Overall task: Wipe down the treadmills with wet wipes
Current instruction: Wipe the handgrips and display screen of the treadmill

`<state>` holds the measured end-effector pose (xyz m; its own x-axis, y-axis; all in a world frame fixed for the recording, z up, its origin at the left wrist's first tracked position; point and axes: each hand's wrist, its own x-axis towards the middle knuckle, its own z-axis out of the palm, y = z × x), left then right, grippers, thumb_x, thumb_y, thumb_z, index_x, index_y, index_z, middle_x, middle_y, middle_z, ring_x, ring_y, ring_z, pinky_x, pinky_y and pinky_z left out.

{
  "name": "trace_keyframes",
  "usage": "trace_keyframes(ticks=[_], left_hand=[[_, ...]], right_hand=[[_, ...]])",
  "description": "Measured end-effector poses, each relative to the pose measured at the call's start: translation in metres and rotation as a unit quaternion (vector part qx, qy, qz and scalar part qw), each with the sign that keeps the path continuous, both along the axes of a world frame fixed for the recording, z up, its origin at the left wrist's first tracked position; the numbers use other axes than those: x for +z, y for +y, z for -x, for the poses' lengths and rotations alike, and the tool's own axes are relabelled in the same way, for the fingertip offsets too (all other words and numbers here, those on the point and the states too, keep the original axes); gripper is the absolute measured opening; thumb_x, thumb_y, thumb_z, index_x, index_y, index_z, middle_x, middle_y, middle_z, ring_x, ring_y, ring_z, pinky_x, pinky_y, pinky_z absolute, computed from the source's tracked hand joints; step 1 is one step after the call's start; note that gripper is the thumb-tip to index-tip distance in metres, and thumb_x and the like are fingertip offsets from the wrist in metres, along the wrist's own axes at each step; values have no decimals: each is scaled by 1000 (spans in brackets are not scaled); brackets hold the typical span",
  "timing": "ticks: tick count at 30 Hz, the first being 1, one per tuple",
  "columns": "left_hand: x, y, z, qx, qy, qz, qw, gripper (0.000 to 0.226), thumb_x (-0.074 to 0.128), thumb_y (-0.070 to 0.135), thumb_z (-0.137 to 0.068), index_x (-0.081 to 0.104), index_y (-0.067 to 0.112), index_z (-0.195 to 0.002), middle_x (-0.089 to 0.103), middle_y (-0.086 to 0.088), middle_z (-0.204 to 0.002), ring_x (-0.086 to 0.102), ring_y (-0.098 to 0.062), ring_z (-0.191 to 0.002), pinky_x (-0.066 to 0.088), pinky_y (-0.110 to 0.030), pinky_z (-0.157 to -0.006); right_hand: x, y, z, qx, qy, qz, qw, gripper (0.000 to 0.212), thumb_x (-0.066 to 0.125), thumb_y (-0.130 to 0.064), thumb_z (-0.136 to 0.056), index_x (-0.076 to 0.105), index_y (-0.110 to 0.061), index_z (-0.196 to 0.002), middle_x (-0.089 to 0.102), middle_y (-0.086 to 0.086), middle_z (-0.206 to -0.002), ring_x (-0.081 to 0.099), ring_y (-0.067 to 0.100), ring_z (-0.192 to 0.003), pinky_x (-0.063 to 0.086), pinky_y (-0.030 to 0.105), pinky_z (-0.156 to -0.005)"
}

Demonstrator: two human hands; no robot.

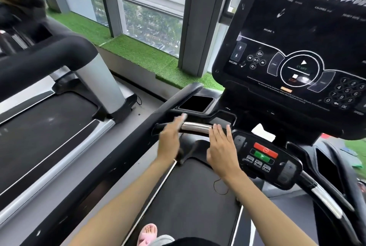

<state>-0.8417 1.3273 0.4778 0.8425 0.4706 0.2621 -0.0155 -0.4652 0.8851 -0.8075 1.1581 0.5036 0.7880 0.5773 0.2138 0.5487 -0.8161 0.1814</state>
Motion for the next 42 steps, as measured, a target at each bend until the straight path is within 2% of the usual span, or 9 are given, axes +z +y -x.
trace_keyframes(ticks=[5, 13, 19, 22, 23, 24, 26, 37, 42], left_hand=[[-21, 12, -8, 108, 167, 58, 978, 42, 31, 6, -101, 53, 12, -136, 58, -11, -132, 52, -33, -122, 36, -30, -99], [-7, -85, 20, -108, 37, 79, 990, 44, 41, 7, -102, 43, 18, -144, 54, -1, -139, 49, -8, -128, 36, -23, -110], [-17, -30, 16, 216, 126, 264, 931, 41, 34, 5, -99, 55, 8, -135, 56, -8, -136, 48, -23, -129, 35, -34, -112], [-5, -36, 0, 210, 145, 380, 889, 28, 43, 12, -96, 68, 6, -85, 68, -10, -93, 60, -31, -98, 46, -36, -89], [3, -49, -6, 197, 140, 390, 889, 27, 44, 12, -94, 66, 9, -77, 66, -8, -86, 36, -14, -86, 46, -36, -81], [9, -63, -11, 183, 133, 400, 888, 26, 45, 11, -95, 67, 10, -83, 67, -5, -91, 38, -37, -126, 46, -36, -81], [17, -88, -11, 115, 124, 424, 890, 26, 44, 10, -98, 68, 17, -94, 66, -1, -96, 49, -15, -91, 48, -31, -84], [4, 7, -19, 104, 123, 135, 978, 40, 32, 11, -103, 53, 14, -136, 56, -7, -136, 48, -25, -128, 34, -35, -109], [-7, -38, -44, -18, 171, -61, 983, 37, 29, 13, -104, 51, 10, -135, 44, -8, -146, 36, -26, -139, -1, -55, -116]], right_hand=[[0, -1, 1, 3, 11, -1, 1000, 69, 69, -6, -62, 56, 9, -127, 56, 25, -131, 52, 35, -127, 24, 51, -113], [-1, -5, -2, 22, 12, -12, 1000, 62, 70, -8, -68, 57, 8, -126, 56, 25, -131, 52, 34, -127, 20, 50, -113], [2, -8, -3, 33, 28, -2, 999, 72, 70, -7, -58, 56, 11, -126, 57, 26, -130, 53, 36, -125, 28, 49, -112], [2, -8, -2, 34, 31, -2, 999, 74, 71, -6, -57, 55, 10, -127, 57, 26, -130, 54, 36, -125, 26, 48, -112], [3, -8, -2, 34, 32, 2, 999, 74, 70, -6, -57, 55, 9, -128, 56, 25, -131, 53, 35, -126, 24, 46, -113], [4, -9, -2, 34, 33, 7, 999, 75, 69, -5, -58, 53, 8, -130, 55, 25, -133, 51, 34, -127, 21, 45, -113], [7, -12, -2, 38, 37, 15, 998, 73, 65, -6, -64, 49, 6, -135, 52, 23, -138, 48, 32, -131, 16, 43, -114], [8, -35, 10, -24, -10, -9, 1000, 59, 69, -12, -68, 60, 1, -125, 36, 37, -142, 29, 48, -138, 24, 60, -113], [9, -38, 11, -33, -22, -25, 999, 62, 68, -11, -71, 55, 3, -130, 38, 36, -141, 32, 46, -137, 25, 57, -114]])
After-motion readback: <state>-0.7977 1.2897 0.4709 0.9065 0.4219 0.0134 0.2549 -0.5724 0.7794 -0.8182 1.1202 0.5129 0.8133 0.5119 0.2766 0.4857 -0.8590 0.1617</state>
